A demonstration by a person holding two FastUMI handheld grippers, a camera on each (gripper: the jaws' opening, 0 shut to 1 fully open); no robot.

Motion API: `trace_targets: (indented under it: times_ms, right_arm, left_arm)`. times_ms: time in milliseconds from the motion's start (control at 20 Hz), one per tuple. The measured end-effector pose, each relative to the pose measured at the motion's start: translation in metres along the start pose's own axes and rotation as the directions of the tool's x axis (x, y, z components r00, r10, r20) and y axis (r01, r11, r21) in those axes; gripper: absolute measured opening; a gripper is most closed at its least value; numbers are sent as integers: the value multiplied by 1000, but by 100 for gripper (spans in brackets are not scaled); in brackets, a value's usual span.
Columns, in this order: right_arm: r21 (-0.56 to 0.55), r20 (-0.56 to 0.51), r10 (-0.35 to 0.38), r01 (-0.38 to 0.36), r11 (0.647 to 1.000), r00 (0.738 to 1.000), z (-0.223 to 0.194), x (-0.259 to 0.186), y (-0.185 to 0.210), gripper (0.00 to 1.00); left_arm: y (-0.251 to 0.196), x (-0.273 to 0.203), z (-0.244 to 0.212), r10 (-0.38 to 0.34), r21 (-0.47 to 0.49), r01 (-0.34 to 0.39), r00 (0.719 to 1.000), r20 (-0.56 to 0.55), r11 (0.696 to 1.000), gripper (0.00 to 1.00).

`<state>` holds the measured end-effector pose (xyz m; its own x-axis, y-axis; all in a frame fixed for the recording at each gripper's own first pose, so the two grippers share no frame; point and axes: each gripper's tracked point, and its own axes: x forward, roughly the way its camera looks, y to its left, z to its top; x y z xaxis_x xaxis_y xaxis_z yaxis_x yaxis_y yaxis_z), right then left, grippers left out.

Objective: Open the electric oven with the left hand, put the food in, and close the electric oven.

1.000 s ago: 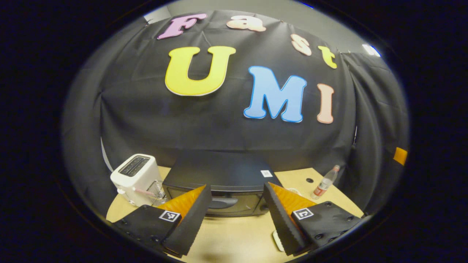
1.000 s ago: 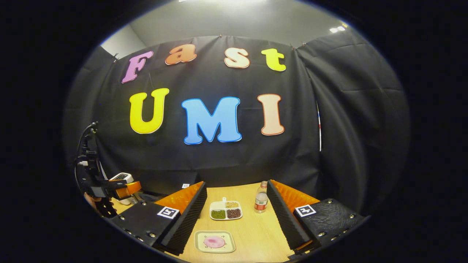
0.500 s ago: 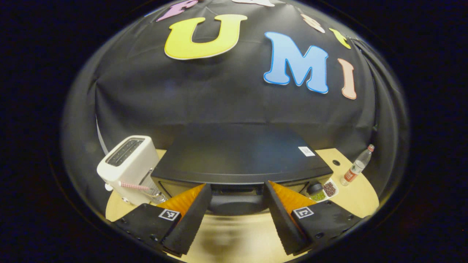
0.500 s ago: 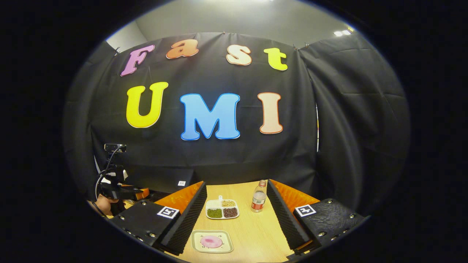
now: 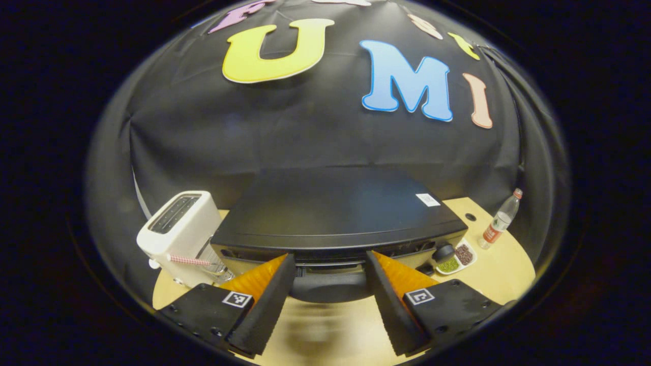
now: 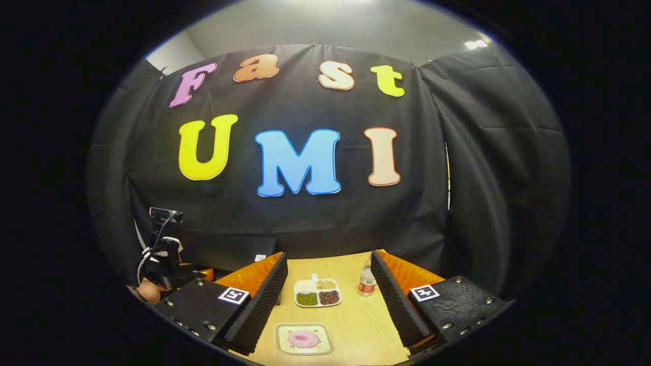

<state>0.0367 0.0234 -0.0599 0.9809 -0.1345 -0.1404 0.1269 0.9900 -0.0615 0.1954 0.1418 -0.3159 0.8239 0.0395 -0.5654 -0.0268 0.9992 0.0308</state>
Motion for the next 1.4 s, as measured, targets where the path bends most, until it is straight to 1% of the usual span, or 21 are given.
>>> trace_targets:
  times_ms: [100,150,200,300,350,450,500,550,600,900,1050,1100,1150,1200,1250,1300,1350,1400]
  right_arm:
    - [-1,7,12,-12,1000,1000,2,-2,5,100]
    - [-1,9,17,-17,1000,1000,2,-2,6,100]
    - [-1,10,22,-22,1000,1000,3,-3,8,99]
    - [2,10,29,-29,1000,1000,2,-5,10,99]
    - [5,9,34,-34,999,999,2,-6,12,99]
    - [8,3,38,-38,999,999,0,-8,13,99]
    - [8,2,39,-39,999,999,-1,-10,13,99]
    - [8,-1,38,-38,999,999,-2,-12,13,99]
    - [7,-4,39,-39,999,999,-3,-14,13,99]
    - [-8,-47,35,-35,999,998,-17,-21,9,99]
    - [-11,-80,34,-34,999,996,-25,-24,7,99]
    - [-10,-92,36,-37,999,995,-28,-24,7,99]
    - [-10,-103,37,-38,999,994,-30,-25,7,99]
    - [-8,-106,36,-37,999,994,-30,-25,5,99]
    - [-4,-110,42,-42,999,993,-31,-25,6,99]
    - [4,-126,52,-52,999,991,-34,-22,7,99]
    - [16,-154,64,-63,998,986,-42,-21,7,99]
    - [34,-189,84,-79,996,978,-50,-18,8,99]
  left_arm:
    - [-2,-10,-9,-3,-12,3,1000,-5,1000,98]
    - [-2,-15,-16,-4,-16,3,1000,-12,1000,94]
    - [-2,-20,-22,-5,-28,4,1000,-18,1000,98]
    - [-3,-28,-35,-5,-43,4,1000,-30,999,94]
    - [-4,-33,-41,-6,-30,4,999,-35,1000,90]
    - [-4,-38,-55,0,17,1,999,-47,1000,97]
    - [-5,-41,-61,3,33,-1,999,-50,999,89]
    - [-6,-43,-66,3,34,-1,998,-55,999,90]
    - [-7,-46,-72,1,31,1,998,-61,1000,93]
    - [-10,-56,-113,-25,42,29,994,-105,999,94]
    - [-12,-58,-144,-48,-2,49,984,-169,999,94]
    - [-10,-58,-152,-50,-14,48,981,-187,999,98]
    - [-7,-59,-153,-50,-29,45,981,-185,999,89]
    - [-8,-62,-147,-56,-56,47,984,-167,997,94]
    - [-7,-66,-132,-63,-78,53,990,-127,996,93]
    - [-5,-73,-116,-59,-80,52,995,-87,995,97]
    - [-1,-79,-99,-57,-80,53,997,-44,995,98]
    - [0,-89,-79,-53,-82,53,999,3,995,89]
